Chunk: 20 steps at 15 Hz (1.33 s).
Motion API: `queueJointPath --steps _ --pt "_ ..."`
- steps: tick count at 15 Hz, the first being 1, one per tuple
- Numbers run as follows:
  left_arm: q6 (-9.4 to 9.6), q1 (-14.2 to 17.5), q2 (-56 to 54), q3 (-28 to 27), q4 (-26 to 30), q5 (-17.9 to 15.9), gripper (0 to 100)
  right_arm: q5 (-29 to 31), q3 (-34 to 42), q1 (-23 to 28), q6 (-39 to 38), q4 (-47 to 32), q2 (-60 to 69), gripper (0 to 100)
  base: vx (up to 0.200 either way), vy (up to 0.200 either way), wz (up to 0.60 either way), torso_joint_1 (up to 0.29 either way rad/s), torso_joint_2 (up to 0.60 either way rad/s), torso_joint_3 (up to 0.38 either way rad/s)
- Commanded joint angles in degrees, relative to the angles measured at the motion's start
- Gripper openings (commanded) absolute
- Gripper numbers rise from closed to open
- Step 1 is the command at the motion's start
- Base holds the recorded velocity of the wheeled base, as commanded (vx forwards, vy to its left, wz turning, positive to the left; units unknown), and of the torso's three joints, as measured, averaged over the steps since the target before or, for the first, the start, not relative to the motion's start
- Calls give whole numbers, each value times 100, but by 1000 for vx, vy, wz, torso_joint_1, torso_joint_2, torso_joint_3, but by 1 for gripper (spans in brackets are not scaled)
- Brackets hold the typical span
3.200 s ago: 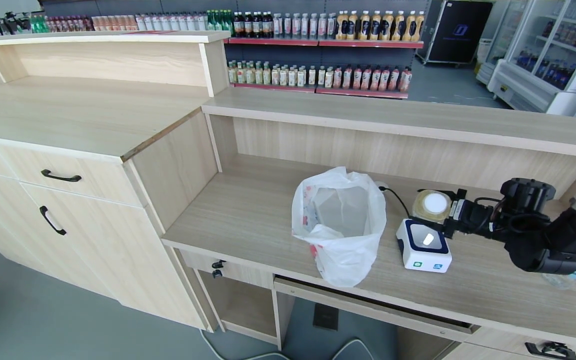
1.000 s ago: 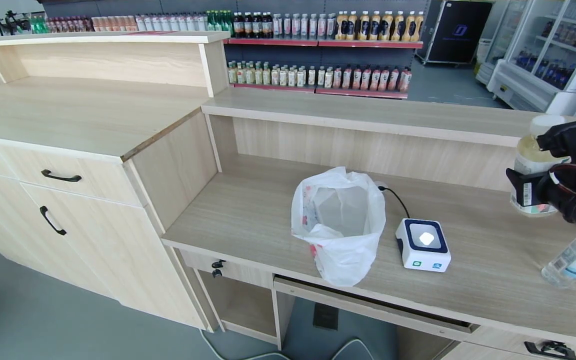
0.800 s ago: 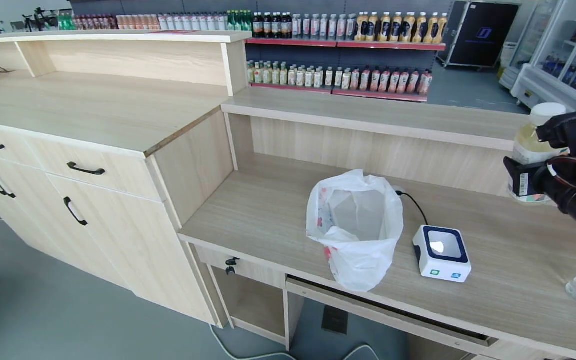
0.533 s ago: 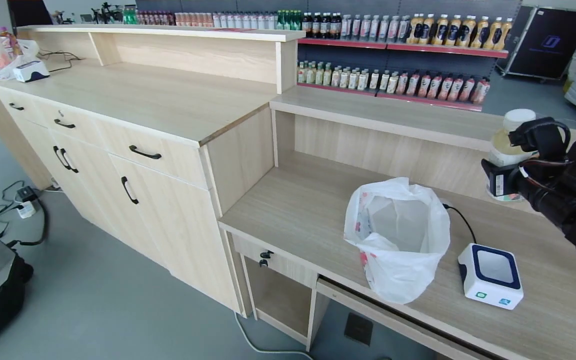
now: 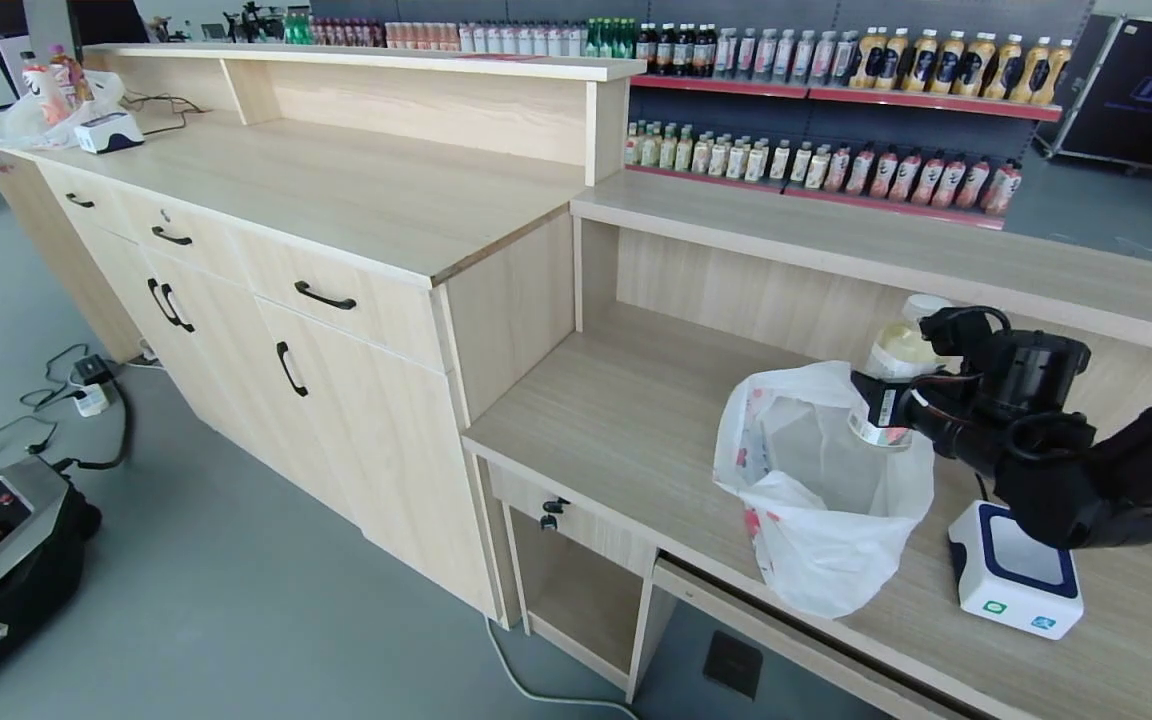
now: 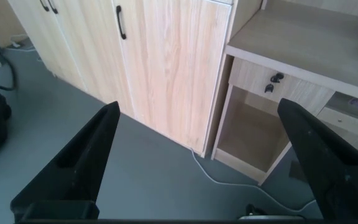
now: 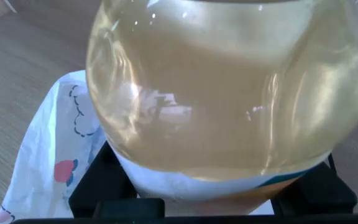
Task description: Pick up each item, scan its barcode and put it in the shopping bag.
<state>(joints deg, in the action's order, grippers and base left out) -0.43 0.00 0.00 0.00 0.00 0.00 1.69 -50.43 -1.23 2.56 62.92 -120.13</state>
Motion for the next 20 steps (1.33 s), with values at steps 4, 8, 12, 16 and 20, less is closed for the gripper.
queueJointPath --steps 4,8,12,16,20 --pt "-1 0 0 0 0 0 100 -205 -652 -149 25 502 -1118 0 0 0 0 0 0 0" --pt "-1 0 0 0 0 0 100 -249 -854 -184 280 845 -1646 0 0 0 0 0 0 0" --pt "-1 0 0 0 0 0 100 -336 -1109 -193 386 1188 -2129 0 0 0 0 0 0 0" --pt "-1 0 0 0 0 0 100 -336 -1223 -272 614 1179 -2305 0 0 0 0 0 0 0" --pt "-1 0 0 0 0 0 100 -336 -1197 -281 728 1179 -2305 100 0 0 0 0 0 0"
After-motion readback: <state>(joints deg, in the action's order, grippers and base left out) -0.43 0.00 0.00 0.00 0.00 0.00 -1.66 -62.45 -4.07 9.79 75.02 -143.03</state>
